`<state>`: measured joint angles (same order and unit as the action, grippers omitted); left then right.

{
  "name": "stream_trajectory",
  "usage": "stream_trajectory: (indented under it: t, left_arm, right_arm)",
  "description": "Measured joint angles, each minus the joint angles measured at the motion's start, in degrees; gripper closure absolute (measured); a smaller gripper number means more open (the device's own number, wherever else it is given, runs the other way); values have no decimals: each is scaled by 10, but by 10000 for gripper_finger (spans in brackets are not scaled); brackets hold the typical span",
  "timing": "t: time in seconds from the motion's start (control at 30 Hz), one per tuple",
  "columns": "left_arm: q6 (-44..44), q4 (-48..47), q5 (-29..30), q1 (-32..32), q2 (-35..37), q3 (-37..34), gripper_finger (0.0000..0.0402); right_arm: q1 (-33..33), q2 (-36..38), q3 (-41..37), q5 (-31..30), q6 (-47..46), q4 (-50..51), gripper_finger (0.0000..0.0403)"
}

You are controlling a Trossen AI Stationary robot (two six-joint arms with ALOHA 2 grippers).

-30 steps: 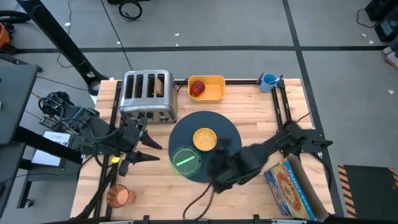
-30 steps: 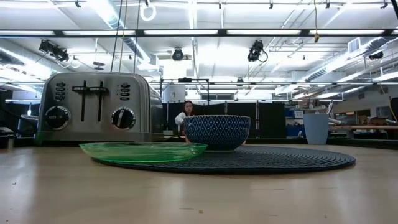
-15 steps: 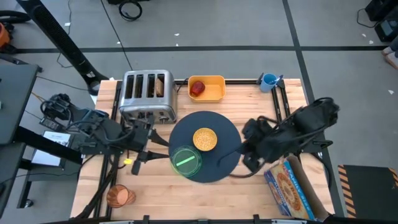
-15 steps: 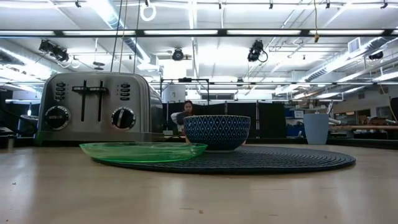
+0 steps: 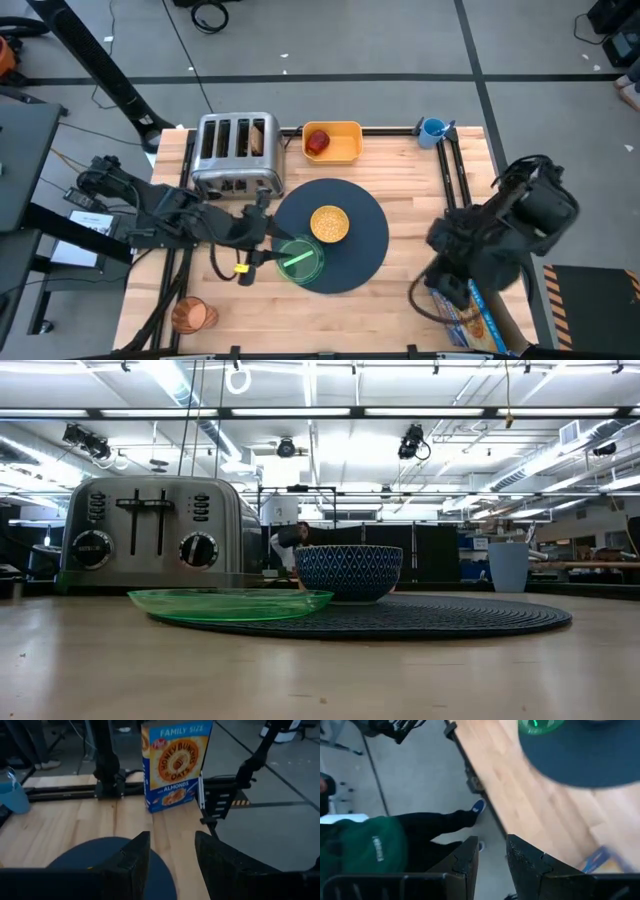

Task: Arrange a breakfast setting
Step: Pour the cereal from the blue cereal box into the yellow bowl

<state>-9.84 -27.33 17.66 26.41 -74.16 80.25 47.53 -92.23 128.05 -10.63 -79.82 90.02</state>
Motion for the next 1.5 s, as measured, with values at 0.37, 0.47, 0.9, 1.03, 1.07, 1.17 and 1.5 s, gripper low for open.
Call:
stream_trajectory:
  t: [0.37, 0.47, 0.9, 1.03, 1.07, 1.17, 1.5]
  left_arm:
    - [-46, 5, 0, -3, -23, 0, 240]
    - [-49, 10, 1, -2, -23, 0, 240]
    - [-37, 10, 1, -5, -25, 1, 240]
    - [-30, 9, 0, -6, -25, 1, 240]
    - [-30, 9, 0, -6, -25, 1, 240]
    - [-22, 9, 1, -6, -25, 1, 240]
    - [1, 9, 1, -18, -24, 1, 240]
  right_arm:
    - [103, 55, -19, 58, -197, -2, 314]
    - [116, 88, -88, 107, -271, -2, 318]
    - [89, 179, -263, 168, -479, -34, 309]
    - [71, 161, -282, 217, -480, -1, 303]
    - [65, 160, -286, 227, -478, -3, 302]
    - [51, 153, -294, 236, -463, -10, 298]
    - [36, 135, -310, 179, -434, 0, 296]
